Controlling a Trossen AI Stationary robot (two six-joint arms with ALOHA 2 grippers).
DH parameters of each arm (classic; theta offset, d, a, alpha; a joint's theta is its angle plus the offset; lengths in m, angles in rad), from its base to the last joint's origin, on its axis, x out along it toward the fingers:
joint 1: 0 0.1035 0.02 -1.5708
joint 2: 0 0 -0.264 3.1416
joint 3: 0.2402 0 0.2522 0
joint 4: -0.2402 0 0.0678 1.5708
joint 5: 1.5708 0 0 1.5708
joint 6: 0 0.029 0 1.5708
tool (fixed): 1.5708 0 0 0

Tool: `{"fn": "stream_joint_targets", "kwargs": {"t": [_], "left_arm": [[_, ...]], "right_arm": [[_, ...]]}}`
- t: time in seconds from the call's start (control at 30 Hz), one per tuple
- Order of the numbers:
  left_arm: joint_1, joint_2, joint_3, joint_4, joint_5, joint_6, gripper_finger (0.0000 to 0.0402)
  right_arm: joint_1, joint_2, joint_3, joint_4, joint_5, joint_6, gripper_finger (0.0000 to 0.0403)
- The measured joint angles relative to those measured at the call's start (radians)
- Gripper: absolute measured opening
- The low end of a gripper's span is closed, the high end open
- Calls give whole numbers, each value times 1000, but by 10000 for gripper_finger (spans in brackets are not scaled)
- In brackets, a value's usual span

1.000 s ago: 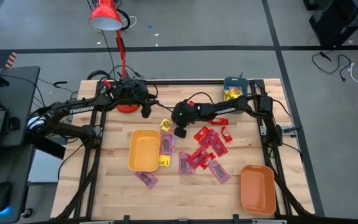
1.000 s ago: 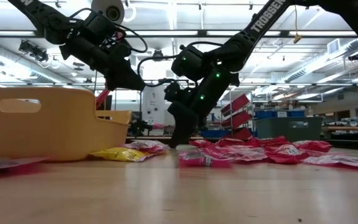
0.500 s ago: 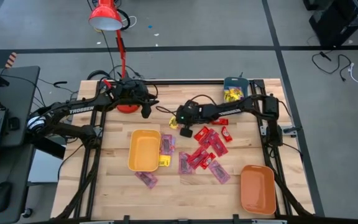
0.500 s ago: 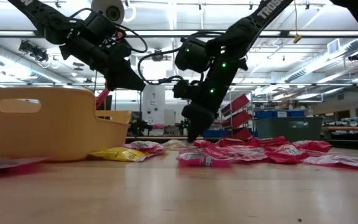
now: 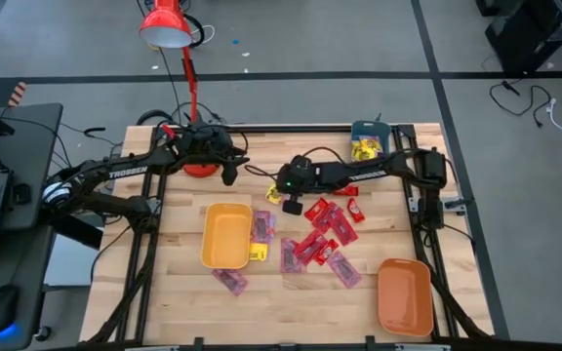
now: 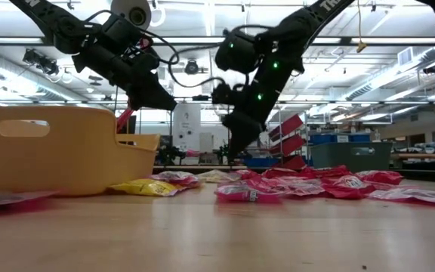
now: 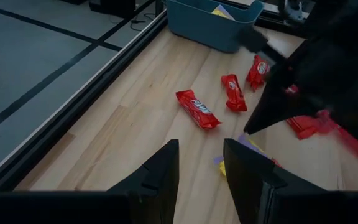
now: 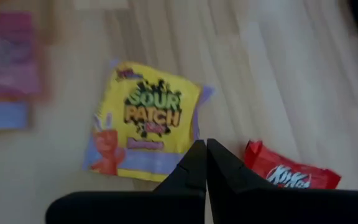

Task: Sort candy
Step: Put the yellow candy pack into the blue bin

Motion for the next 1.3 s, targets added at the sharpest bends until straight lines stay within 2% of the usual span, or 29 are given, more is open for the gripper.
{"fn": "stream_joint_targets", "kwargs": {"t": [0.1, 0.27, 0.4, 0.63, 0.87, 1.07, 1.3], "left_arm": [[0, 0, 0, 0, 0, 1, 129], [-9, 0, 0, -1, 1, 13, 129], [-18, 0, 0, -2, 2, 17, 129], [-39, 0, 0, -4, 3, 17, 129], [-57, 0, -1, -1, 4, 22, 129], [-65, 0, -1, 8, 1, 23, 129], [-65, 0, -1, 14, 0, 23, 129]], "right_arm": [[4, -33, 0, 21, -11, -8, 0], [-24, -52, 1, 30, -158, 38, 3], [-57, -51, 0, 22, -249, 23, 29], [-83, -44, -8, 24, -254, 20, 113], [-68, -18, -97, 104, -224, 62, 180], [-53, -18, -154, 194, -193, 95, 207], [-53, -19, -180, 244, -190, 107, 203]]}}
